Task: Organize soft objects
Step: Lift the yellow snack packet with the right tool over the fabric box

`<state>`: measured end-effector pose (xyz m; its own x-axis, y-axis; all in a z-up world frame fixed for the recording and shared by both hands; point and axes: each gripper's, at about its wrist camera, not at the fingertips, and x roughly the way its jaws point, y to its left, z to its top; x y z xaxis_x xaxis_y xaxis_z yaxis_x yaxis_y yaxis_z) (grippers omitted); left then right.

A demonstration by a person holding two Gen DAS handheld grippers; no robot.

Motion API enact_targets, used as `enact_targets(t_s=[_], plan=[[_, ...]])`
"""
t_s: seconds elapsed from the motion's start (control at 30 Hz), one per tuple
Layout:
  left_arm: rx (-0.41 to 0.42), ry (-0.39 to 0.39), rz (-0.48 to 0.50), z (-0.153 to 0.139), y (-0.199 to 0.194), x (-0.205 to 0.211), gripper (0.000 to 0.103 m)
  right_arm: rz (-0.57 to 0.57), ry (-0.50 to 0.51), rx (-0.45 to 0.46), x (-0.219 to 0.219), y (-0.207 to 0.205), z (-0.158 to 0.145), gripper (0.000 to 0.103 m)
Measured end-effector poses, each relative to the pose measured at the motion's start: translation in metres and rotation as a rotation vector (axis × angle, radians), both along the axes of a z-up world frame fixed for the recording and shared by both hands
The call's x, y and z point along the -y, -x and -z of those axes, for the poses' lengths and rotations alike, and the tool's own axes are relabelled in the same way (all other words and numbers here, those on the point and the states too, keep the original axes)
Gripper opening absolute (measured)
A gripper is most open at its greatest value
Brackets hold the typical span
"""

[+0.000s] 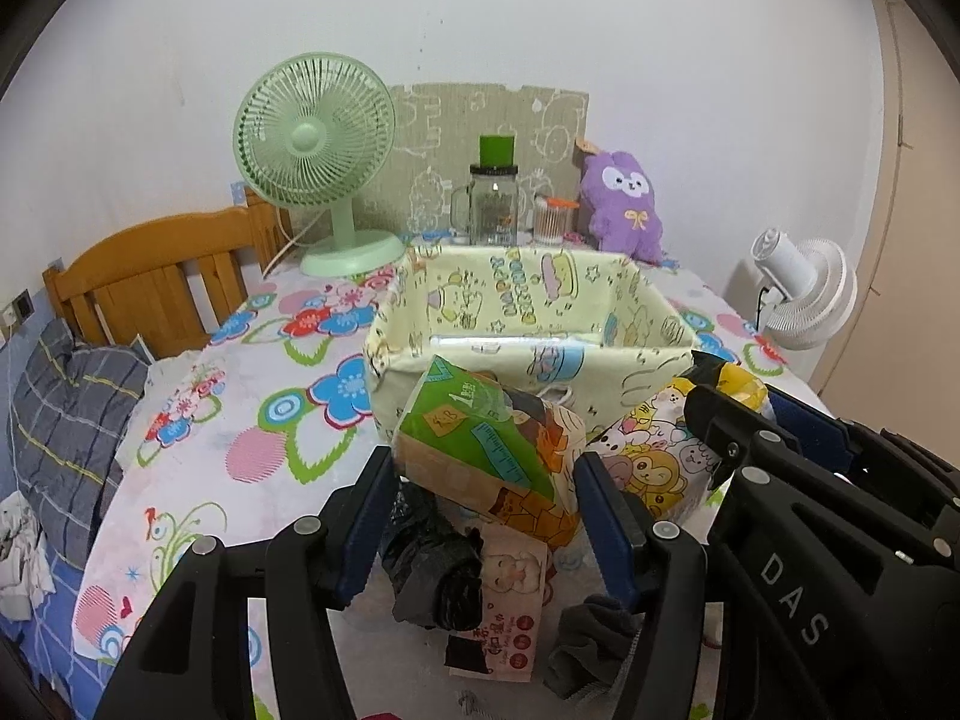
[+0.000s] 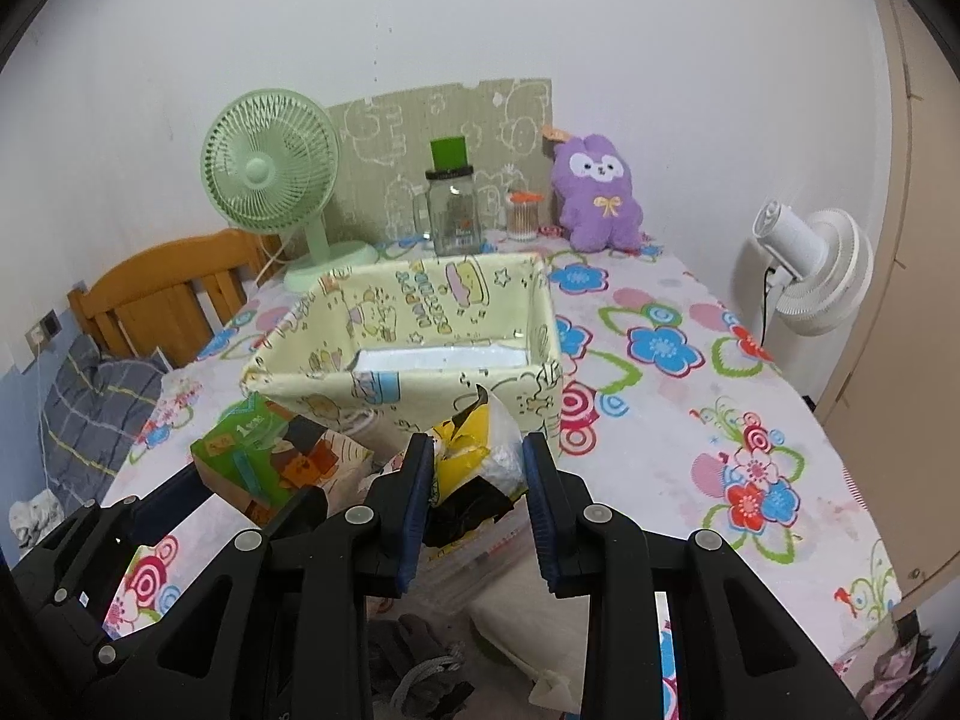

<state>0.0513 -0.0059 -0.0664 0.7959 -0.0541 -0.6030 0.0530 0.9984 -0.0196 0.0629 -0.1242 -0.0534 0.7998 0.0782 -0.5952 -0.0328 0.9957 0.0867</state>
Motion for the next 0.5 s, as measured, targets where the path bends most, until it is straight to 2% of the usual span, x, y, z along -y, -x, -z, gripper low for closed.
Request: enact_targets(t_s=[0.5], plan=[[0.094, 0.002, 0.003, -0.042, 0.020, -0.001, 0.062, 0.007, -0.012, 0.100, -0.001, 0.024, -0.045, 0.033]])
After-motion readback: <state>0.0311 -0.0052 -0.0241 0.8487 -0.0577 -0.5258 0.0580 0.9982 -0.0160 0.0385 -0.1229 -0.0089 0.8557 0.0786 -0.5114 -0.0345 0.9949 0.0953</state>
